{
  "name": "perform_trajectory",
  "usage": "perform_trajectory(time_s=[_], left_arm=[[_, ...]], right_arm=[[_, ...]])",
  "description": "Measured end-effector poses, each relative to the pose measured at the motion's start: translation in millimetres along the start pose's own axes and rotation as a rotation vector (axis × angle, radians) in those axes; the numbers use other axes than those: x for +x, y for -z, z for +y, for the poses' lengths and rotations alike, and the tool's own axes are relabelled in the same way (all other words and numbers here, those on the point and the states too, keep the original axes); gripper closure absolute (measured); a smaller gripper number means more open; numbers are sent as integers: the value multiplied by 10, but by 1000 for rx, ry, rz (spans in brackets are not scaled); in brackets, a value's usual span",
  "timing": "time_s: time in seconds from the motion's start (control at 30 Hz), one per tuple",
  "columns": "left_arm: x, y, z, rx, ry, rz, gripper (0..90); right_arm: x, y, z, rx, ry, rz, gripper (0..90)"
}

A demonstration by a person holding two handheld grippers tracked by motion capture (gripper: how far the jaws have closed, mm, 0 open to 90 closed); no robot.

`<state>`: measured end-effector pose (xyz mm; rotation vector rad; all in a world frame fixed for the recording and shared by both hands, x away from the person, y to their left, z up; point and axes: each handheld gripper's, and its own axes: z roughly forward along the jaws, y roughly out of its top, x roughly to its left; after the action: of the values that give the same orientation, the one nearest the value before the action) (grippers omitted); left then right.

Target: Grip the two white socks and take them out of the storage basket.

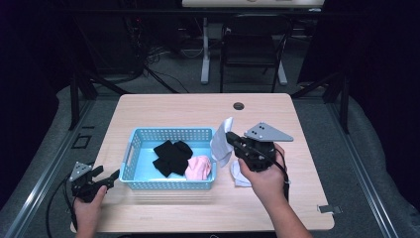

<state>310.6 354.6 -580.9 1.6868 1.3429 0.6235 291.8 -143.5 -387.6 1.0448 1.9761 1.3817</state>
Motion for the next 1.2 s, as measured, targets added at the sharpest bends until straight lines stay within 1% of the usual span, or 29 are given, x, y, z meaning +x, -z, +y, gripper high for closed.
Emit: perform_trajectory(time_s=[0.13,0.27,0.33,0.6,0.7,0.77,0.87,0.9,1.0,1.2], left_arm=[[0,2,2,6,-1,0,253],[0,3,2,8,-2,1,253],[-1,-2,-1,0,1,3,253],[4,-2,3,0,7,7,253],[3,-9,7,7,2,5,253],[2,-12,7,10,2,6,253],[2,-10,7,6,3,5,253],[4,-9,7,7,4,5,253],[2,-11,7,7,3,6,253],[-8,-22,7,3,0,6,253]], right_arm=[[-53,39,-97,16,-6,-23,883],[-109,47,-225,31,-28,-40,882],[-128,36,-294,40,-35,-47,883],[-188,-50,-581,74,-73,-63,882],[-219,-85,-698,95,-96,-71,882],[-246,-105,-773,109,-99,-81,882],[-310,-122,-887,137,-112,-103,882],[-326,-127,-915,136,-120,-109,882],[-420,-123,-1028,161,-137,-136,882],[-557,-55,-1203,195,-175,-178,881]])
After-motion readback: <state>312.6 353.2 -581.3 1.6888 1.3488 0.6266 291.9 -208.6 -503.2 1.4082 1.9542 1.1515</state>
